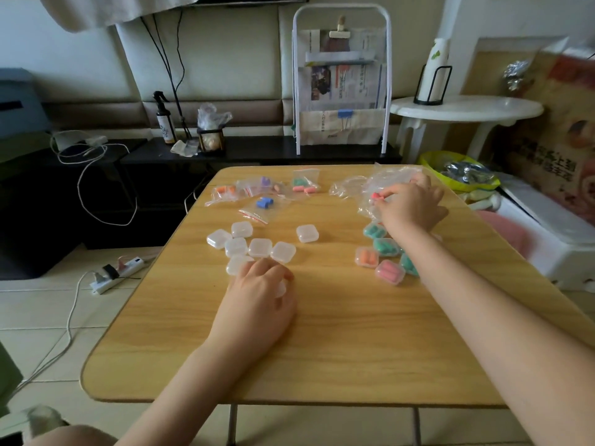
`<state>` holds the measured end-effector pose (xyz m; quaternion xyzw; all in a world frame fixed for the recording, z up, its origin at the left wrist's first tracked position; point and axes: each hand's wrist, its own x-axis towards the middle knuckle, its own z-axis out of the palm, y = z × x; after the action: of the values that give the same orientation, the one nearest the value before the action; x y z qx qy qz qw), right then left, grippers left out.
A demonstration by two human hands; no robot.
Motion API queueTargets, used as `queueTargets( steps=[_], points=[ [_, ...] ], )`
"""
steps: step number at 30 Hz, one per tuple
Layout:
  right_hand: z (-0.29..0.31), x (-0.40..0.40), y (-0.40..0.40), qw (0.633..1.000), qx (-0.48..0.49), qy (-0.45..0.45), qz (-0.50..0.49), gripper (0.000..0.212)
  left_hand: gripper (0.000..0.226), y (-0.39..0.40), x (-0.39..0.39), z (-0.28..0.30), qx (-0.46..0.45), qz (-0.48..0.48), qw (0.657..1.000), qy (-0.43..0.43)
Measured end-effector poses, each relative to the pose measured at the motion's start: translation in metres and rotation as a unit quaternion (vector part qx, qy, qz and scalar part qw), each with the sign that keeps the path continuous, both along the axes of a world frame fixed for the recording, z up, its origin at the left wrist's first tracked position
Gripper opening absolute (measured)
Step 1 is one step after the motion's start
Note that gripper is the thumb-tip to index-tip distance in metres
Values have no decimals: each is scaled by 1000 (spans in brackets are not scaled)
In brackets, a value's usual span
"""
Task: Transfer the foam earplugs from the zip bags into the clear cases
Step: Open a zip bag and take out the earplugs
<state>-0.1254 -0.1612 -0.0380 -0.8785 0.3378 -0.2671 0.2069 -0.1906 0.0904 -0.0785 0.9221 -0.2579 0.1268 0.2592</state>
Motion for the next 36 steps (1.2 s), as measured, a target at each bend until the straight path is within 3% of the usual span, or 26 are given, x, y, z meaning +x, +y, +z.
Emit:
queueTargets(
  steps=[3, 7, 10, 14, 17, 19, 21, 23, 26, 33, 36],
  points=[
    [-1, -10, 3, 999, -31, -23, -15, 5, 26, 3, 0, -5, -2, -18, 1000, 7],
    [-2, -20, 5, 993, -111, -40, -14, 16, 35, 5, 1, -7, 6, -50, 999, 6],
    [-6, -24, 9, 989, -134, -62, 19, 20, 35, 4, -2, -3, -46, -45, 998, 15],
    [-13, -32, 27, 965, -48, -173, 190, 18, 46, 3, 0, 1, -138, -26, 989, 49],
    [-18, -42, 59, 913, 79, -174, 360, 10, 42, 0, 1, 4, -203, -1, 976, 81],
    [-24, -44, 78, 887, 146, -165, 407, 10, 39, 0, 2, 5, -230, 8, 969, 89],
    [-29, -43, 93, 865, 201, -167, 428, 7, 38, 2, 3, 6, -242, 14, 966, 90],
    [-34, -43, 100, 851, 243, -154, 438, 19, 39, 4, 5, 6, -253, 22, 963, 84],
    [-39, -45, 103, 856, 232, -109, 448, 38, 41, 6, 8, 4, -247, 39, 966, 64],
    [-33, -59, 110, 850, 268, -52, 450, 27, 41, 1, 5, 5, -201, 33, 979, 20],
    [-31, -62, 113, 848, 252, -36, 465, 41, 47, 0, 6, 1, -187, -3, 982, -18]
  ],
)
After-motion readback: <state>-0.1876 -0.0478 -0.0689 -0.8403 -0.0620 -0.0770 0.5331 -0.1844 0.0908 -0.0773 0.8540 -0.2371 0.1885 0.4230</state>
